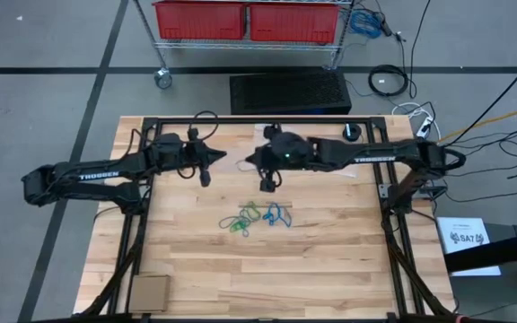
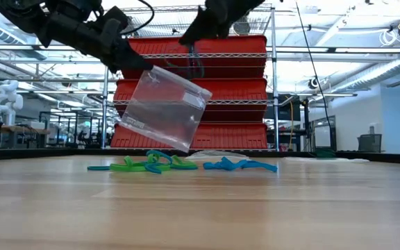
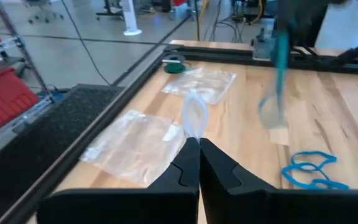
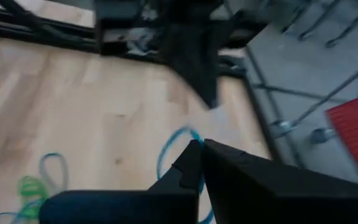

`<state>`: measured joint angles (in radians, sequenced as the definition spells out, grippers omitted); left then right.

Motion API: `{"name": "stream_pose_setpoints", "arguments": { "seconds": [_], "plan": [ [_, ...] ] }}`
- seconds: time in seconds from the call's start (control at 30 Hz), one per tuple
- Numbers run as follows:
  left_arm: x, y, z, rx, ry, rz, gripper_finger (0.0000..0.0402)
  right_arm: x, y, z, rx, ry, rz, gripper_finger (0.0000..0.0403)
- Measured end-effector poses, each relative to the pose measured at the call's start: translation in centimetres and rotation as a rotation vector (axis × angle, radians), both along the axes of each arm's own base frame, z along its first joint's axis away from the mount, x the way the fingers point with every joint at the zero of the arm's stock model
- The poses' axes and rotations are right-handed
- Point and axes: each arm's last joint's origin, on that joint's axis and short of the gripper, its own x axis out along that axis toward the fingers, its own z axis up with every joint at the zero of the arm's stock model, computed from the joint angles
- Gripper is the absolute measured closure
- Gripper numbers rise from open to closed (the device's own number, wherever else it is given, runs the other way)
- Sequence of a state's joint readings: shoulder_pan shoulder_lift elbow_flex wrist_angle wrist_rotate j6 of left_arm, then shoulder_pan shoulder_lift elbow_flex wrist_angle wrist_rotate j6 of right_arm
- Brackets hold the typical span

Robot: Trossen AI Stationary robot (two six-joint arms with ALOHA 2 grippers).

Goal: Sort rubber bands
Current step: Put the dark blue rubber band into the left zip lock bag

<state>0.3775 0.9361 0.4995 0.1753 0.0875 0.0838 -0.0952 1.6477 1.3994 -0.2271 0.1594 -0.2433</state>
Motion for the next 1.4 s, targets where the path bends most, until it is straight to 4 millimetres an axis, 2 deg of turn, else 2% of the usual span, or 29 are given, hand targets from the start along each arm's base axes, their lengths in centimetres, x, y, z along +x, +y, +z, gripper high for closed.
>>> {"name": "stream_pose_setpoints", "arguments": {
  "seconds": [0.13, 0.33, 0.77, 1.2, 1.4],
  "plan": [
    [0.3, 0.0, -0.1, -0.013, -0.009, -0.022, 0.0401, -0.5, -0.2, 1.1, -0.077, -0.029, -0.026, 0.0403],
    [0.7, -0.2, 0.5, -0.013, -0.081, -0.077, 0.0401, -0.5, -0.6, 1.0, -0.107, -0.016, -0.025, 0.0403],
    [0.8, -0.5, 0.4, -0.017, -0.076, -0.093, 0.0401, -0.6, -1.2, 1.2, -0.178, -0.014, -0.03, 0.0403],
    [0.8, -0.5, 0.5, -0.017, -0.085, -0.092, 0.0401, -0.7, -1.0, 0.6, -0.147, 0.047, 0.027, 0.0403],
    [0.8, -0.6, 0.6, -0.027, -0.097, -0.107, 0.0401, -0.3, -1.5, -0.4, -0.127, 0.083, 0.044, 0.0403]
  ]
}}
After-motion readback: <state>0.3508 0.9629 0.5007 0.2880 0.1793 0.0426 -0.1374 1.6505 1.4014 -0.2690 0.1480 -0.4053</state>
